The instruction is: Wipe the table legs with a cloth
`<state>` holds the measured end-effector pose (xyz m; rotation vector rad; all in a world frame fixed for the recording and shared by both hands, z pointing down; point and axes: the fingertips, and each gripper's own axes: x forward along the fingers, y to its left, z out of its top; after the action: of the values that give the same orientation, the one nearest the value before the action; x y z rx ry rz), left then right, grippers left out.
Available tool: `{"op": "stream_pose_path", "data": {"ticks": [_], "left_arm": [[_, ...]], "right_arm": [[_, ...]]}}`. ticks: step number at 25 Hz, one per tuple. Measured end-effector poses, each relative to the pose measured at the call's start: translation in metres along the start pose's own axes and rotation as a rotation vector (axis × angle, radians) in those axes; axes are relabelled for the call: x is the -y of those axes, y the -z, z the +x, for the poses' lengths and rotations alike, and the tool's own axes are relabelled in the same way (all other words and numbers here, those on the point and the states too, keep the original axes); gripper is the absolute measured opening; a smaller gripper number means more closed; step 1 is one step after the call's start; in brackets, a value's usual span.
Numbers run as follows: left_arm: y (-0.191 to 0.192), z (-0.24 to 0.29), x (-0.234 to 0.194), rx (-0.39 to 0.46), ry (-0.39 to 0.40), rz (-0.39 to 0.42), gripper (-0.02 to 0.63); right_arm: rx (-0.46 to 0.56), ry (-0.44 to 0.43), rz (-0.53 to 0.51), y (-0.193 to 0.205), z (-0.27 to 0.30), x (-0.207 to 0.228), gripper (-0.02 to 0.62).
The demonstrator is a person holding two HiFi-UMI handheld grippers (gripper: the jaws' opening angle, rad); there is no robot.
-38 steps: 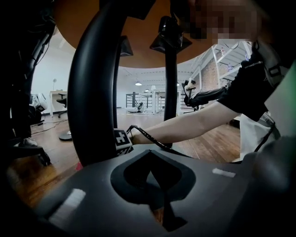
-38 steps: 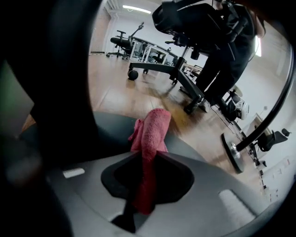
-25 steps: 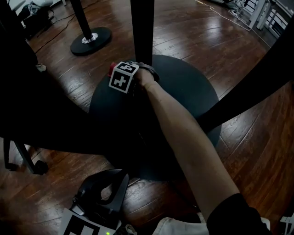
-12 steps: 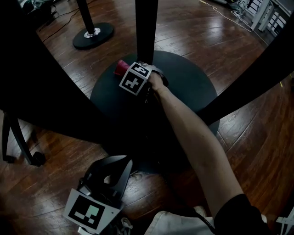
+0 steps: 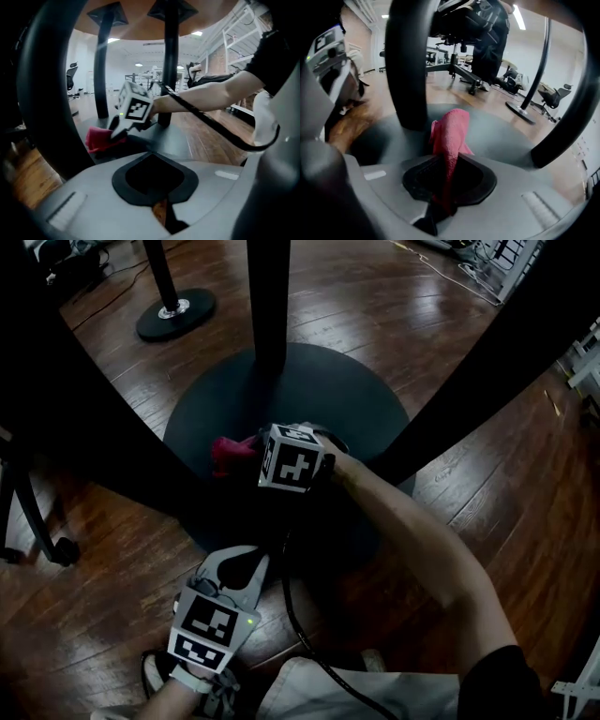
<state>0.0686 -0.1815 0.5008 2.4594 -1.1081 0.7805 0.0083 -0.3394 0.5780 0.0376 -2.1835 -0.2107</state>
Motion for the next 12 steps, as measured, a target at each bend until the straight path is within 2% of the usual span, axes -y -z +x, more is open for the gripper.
{"op": "stream_pose_path", "data": {"ticks": [3,6,12], "left_arm": [[-0.010,0.010,-0.021,0.011,-0.065,-0.036,-0.006],[-0.020,0.022,-0.033,0.031,-0.083,-0.059,-0.008],[-0.034,0.050,-0.064,0.092,-0.116,-0.099,-0.008]], "right_arm": [[-0.005,-0.127,-0.033,0.008,-0.022,-0.044,0.048],[0.011,-0.208,0.001,0.012,-0.036,-0.065,0.048],[-0.012,-0.157,0.112,0.022,-0.022,-0.019,0.049]]}}
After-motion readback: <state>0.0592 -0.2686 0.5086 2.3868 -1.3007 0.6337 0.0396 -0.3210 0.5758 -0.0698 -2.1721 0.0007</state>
